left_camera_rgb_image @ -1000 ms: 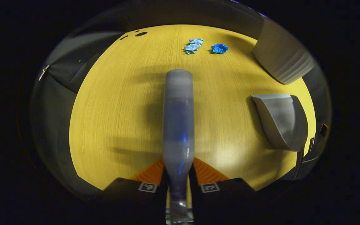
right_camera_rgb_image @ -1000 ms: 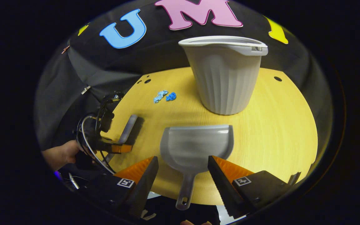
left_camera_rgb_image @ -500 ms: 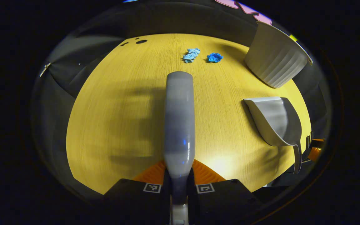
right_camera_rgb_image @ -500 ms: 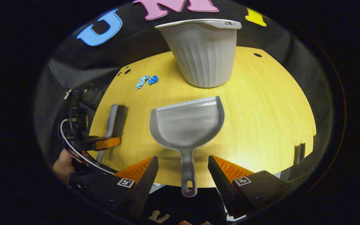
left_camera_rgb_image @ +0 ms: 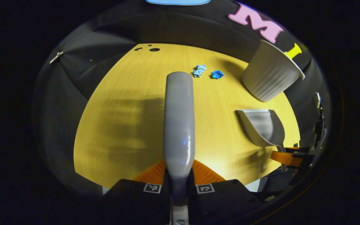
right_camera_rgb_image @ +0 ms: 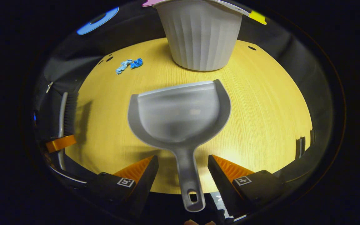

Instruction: Pick up the small broom and dustpan from the desktop, sweep the trash into the dustpan with the broom, and then empty the trash into the garbage bin.

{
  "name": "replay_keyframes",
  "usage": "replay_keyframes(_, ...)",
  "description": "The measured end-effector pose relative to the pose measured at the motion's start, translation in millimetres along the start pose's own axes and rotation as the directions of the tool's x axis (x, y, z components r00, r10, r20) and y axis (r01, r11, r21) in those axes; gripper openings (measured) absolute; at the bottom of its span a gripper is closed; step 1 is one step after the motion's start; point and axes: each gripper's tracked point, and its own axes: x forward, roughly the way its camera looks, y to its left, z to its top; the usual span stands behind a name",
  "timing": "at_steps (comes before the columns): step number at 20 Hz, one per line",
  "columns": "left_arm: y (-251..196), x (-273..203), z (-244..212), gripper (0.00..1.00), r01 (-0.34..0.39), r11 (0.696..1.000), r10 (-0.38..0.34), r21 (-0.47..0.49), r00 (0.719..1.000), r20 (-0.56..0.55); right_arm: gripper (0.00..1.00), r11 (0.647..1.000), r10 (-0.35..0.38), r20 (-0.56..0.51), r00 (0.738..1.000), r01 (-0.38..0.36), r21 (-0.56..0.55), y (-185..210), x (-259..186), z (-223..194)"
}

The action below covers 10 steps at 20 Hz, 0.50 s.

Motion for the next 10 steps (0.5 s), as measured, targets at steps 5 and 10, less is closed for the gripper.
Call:
replay_keyframes(5, 9.4, -0.7, -2.6, 0.26, 0.019, 1.000, -0.020, -0.011, 1.000, -0.014, 0.99, 1.000, -0.021, -0.017, 1.000, 0.021, 0.012, 4.9, 24.8, 3.7)
replay_keyframes(10, 32.7, 17.8, 14.8, 0.27, -0.018, 1.000, 0.018, 0.024, 0.999, -0.031, 0.45, 0.999, -0.039, -0.029, 0.999, 0.038, -0.026, 11.2, 36.5, 6.9)
